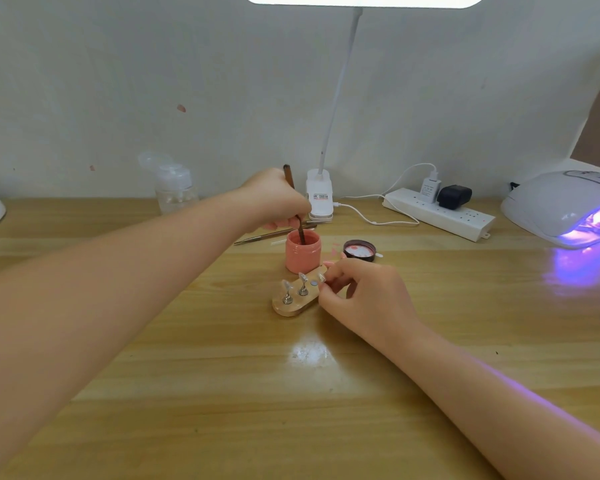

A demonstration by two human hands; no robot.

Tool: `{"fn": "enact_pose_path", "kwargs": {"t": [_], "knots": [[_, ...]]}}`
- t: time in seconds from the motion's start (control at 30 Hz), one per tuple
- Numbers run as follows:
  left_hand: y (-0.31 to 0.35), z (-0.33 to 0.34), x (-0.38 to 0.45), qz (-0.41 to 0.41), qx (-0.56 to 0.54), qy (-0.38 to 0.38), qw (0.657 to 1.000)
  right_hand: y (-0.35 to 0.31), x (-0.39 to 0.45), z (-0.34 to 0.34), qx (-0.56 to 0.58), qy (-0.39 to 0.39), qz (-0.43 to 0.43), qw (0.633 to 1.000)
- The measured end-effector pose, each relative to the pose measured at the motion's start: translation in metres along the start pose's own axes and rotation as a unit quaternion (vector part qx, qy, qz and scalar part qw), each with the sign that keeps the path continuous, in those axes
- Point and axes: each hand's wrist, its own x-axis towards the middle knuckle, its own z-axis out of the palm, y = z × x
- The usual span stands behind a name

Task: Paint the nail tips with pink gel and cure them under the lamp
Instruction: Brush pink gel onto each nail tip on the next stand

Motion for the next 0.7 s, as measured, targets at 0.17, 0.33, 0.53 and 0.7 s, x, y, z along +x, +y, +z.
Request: {"fn": "enact_pose_path", "kwargs": {"t": [0.17,0.33,0.53,0.7], "knots": [[-0.006,0.003,0.001,-0.044,-0.061,-0.029,0.997,-0.001,-0.001,-0.001,0.003,0.002,-0.017,1.000],[-0.019,-0.016,-0.001,-0.120,-0.225,0.005,0.967,0.000,0.000,-0.001,-0.004,-0.004,-0.016,1.000],[-0.048,-0.025,-0.012,-0.190,-0.344,-0.013,0.919,0.000,0.000,0.000,-0.008,-0.006,-0.009,1.000],[-0.063,-0.027,-0.019,-0.203,-0.399,-0.009,0.894,0.000,0.000,0.000,-0.009,-0.005,-0.009,1.000]]}}
